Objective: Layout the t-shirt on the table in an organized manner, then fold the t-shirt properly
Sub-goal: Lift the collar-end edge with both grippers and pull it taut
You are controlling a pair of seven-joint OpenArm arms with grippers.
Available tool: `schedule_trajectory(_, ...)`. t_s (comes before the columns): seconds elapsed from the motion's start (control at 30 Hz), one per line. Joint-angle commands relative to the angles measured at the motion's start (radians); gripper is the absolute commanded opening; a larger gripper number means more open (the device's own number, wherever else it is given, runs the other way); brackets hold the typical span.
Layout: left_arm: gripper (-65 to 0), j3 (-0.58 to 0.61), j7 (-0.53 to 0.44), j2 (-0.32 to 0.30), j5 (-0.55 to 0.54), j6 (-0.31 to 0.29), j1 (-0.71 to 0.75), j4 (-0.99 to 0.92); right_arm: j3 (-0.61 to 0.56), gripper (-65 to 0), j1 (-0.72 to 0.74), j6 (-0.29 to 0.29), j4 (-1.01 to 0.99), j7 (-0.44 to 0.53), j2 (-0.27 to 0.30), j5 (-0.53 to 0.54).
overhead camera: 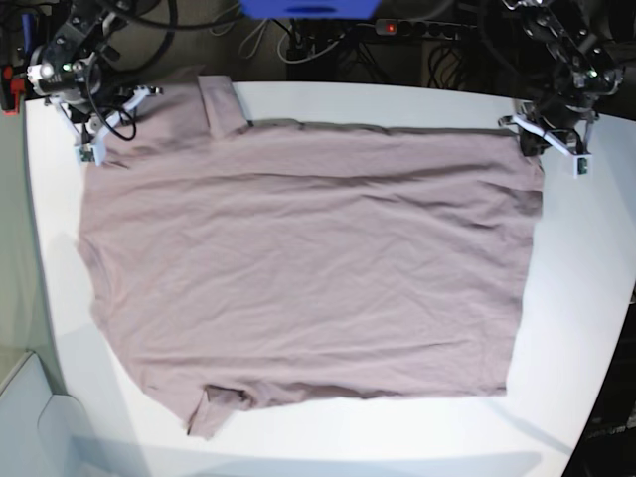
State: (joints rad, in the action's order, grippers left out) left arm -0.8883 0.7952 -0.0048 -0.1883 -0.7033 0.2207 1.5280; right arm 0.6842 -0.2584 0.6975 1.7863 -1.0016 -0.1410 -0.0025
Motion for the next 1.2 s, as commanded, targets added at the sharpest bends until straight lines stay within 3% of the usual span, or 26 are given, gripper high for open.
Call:
schedule_trajectory(0.0,-64.7,-0.002,0.043,-0.004,0.04,0.005,0.006,0.003,-0.004,-58.1,-0.012,0.001,-0.019,-0.052,-0.007,-0.017)
schedule_trajectory(0.03,-64.7,-0.002,0.043,-0.004,0.04,0.005,0.006,0.003,-0.004,-64.0,-0.014,0.001,-0.019,-0.05,-0.007,-0.017)
schedule_trajectory(0.07,-64.7,-0.002,0.043,-0.004,0.04,0.005,0.006,0.003,-0.004,-65.0,-0.014,0.001,-0.018,-0.052,-0.007,-0.017)
schedule_trajectory(0.43,-64.7,0.001,0.043,0.006,0.039,0.005,0.003,0.191,-0.004,-65.0,-0.006,0.001,0.188,-0.055,-0.009,-0.014)
schedule_trajectory(0.67,-64.7,0.001,0.043,0.007,0.039,0.005,0.004,0.271,-0.064,-65.0,-0.005,0.001,0.225,-0.055,-0.006,-0.012)
schedule_trajectory(0.9,-64.7,-0.005,0.154,-0.004,0.037,0.005,-0.04,0.276,-0.096,-65.0,0.012,0.001,0.241,-0.049,-0.006,-0.012)
schedule_trajectory(1.17,-64.7,-0.005,0.163,-0.004,0.045,0.005,-0.114,0.32,-0.087,-65.0,0.063,0.001,0.243,-0.05,0.01,-0.012)
